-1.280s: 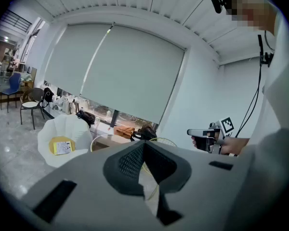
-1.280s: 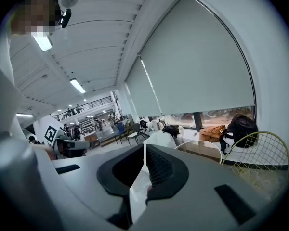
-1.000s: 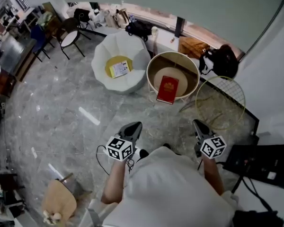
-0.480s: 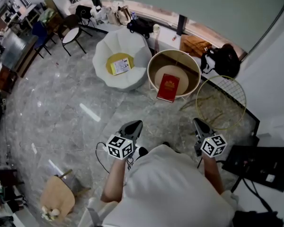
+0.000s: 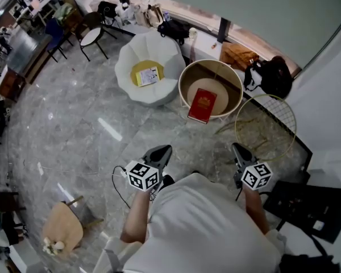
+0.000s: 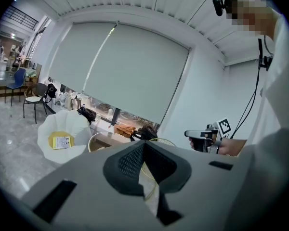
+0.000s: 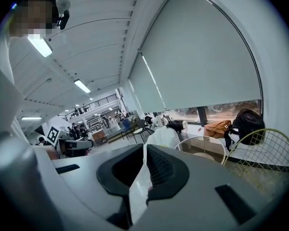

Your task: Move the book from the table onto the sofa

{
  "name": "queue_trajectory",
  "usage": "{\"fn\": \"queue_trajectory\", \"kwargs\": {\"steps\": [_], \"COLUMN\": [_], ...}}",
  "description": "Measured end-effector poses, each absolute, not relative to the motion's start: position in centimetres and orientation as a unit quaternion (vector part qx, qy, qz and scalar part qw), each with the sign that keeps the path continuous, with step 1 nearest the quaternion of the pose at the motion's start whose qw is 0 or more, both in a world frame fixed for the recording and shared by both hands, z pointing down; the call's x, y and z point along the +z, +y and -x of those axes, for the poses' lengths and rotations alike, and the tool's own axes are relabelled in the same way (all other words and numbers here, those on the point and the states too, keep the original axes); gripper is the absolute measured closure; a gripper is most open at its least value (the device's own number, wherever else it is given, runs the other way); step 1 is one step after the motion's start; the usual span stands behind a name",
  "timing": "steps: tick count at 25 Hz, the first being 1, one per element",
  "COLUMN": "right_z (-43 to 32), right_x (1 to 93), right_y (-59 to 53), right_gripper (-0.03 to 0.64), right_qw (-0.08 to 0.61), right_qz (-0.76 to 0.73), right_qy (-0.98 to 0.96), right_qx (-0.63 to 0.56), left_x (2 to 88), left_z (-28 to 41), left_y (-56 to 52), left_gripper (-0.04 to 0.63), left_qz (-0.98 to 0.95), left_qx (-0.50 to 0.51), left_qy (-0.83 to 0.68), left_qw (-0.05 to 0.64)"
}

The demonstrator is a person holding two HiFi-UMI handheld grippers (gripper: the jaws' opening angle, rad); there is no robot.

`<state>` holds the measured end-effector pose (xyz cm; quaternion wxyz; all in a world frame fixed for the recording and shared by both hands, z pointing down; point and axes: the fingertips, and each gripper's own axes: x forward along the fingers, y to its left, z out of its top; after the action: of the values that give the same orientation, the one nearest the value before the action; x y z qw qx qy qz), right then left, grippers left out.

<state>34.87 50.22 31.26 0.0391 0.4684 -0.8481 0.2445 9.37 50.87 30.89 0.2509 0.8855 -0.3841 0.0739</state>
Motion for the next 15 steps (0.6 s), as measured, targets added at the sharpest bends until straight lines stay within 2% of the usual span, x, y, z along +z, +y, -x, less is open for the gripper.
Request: {"fn": "queue_trajectory", "kwargs": {"steps": [15], "right_z": [-38.3], "right_x": [34.7], "right_y": [48.7], "right_gripper": [0.572], "right_qw": [0.059], "right_qz": [-0.442], "right_qy": [-0.852], "right_qx": [0.276], "left_x": [33.6], "left_z": [-14.2], "left_y": [51.1], "left_gripper": [0.594], "left_qz": [-0.878], "left_qx": [0.102], "left_qy": [-0.381], "left_qw": [0.27]}}
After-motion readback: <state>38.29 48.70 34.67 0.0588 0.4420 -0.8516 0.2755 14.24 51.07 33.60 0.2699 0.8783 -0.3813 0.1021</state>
